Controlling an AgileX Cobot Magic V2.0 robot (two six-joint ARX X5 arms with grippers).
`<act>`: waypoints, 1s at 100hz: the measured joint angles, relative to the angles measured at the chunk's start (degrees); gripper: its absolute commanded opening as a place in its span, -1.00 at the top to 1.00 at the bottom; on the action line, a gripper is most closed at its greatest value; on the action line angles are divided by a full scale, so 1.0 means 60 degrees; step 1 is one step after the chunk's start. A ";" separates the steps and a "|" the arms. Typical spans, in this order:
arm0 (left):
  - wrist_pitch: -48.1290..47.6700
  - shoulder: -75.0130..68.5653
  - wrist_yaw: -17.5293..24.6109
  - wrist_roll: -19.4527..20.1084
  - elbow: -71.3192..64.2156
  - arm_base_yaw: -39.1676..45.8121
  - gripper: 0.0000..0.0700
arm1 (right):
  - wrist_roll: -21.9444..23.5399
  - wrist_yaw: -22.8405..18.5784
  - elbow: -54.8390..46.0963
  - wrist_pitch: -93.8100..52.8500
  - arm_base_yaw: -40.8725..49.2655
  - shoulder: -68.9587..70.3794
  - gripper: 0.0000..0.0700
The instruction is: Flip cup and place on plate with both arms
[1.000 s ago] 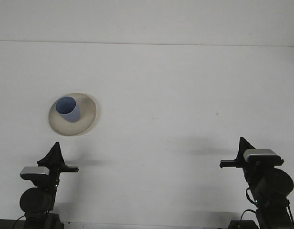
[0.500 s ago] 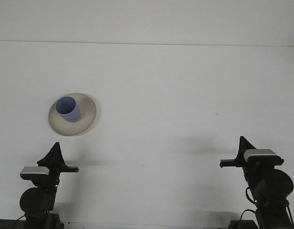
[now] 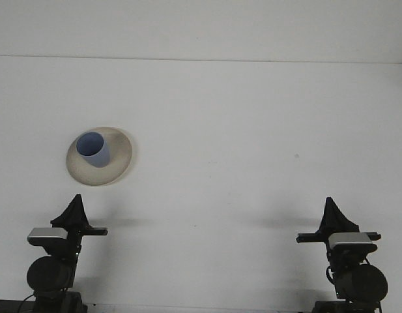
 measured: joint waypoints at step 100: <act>-0.0004 0.0000 0.0000 0.0000 0.0000 0.0000 0.97 | 0.0000 0.0000 -0.1606 0.1435 -0.0353 -0.0820 1.00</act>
